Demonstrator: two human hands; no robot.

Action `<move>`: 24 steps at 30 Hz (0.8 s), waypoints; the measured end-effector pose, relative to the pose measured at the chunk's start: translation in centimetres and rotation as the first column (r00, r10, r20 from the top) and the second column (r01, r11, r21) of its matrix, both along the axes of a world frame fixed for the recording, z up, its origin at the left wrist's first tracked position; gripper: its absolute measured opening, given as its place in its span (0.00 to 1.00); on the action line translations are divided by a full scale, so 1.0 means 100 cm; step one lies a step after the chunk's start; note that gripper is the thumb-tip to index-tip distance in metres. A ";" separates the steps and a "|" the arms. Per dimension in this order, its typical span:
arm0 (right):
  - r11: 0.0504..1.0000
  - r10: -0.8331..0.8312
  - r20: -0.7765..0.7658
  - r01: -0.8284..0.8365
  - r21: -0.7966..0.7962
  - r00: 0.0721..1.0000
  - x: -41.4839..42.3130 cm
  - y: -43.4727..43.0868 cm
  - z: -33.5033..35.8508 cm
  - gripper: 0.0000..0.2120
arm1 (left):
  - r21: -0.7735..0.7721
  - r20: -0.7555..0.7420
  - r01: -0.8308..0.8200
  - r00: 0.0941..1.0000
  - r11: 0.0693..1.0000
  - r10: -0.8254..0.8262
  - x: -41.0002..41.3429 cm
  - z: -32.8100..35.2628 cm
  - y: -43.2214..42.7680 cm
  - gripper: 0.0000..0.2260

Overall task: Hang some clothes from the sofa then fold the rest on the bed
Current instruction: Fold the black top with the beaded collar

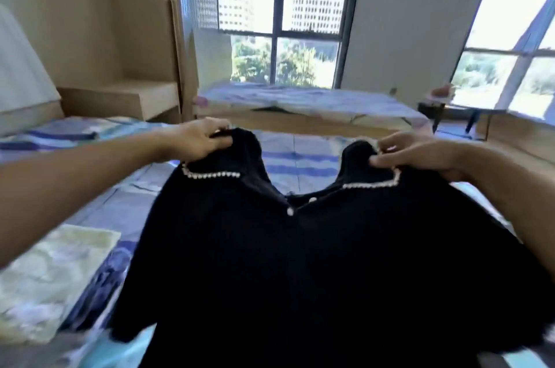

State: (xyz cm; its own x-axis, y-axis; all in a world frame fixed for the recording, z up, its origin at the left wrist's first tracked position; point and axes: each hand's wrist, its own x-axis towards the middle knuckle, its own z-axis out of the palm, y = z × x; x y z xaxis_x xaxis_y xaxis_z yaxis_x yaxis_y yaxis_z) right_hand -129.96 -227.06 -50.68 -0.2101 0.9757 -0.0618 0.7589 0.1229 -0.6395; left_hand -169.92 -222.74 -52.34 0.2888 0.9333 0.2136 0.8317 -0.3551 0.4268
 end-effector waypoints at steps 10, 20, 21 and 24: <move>0.930 -0.355 0.099 0.362 -0.065 0.930 0.013 0.078 -0.213 0.39 | -0.064 -0.388 -0.111 0.918 0.992 0.077 0.073 -0.174 0.024 0.27; 0.849 -0.368 0.207 0.418 -0.323 0.907 0.079 0.025 -0.247 0.19 | -0.143 -0.193 0.268 0.936 0.953 -0.293 0.218 -0.253 -0.025 0.28; 0.829 -0.380 0.178 0.420 -0.370 0.908 0.084 0.021 -0.249 0.16 | -0.144 -0.196 0.270 0.935 0.952 -0.295 0.225 -0.258 -0.026 0.29; 0.775 -0.537 -0.070 0.458 -0.434 0.841 0.097 0.013 -0.246 0.07 | -0.159 -0.229 0.242 0.934 0.957 -0.275 0.232 -0.270 -0.026 0.31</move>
State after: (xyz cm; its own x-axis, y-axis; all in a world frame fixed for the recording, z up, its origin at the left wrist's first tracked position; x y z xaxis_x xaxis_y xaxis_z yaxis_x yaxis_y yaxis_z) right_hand -120.27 -225.76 -75.25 0.2528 0.8487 -0.4646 0.5106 -0.5249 -0.6810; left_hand -146.75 -225.37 -79.34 0.5521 0.8337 -0.0091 0.8028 -0.5286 0.2757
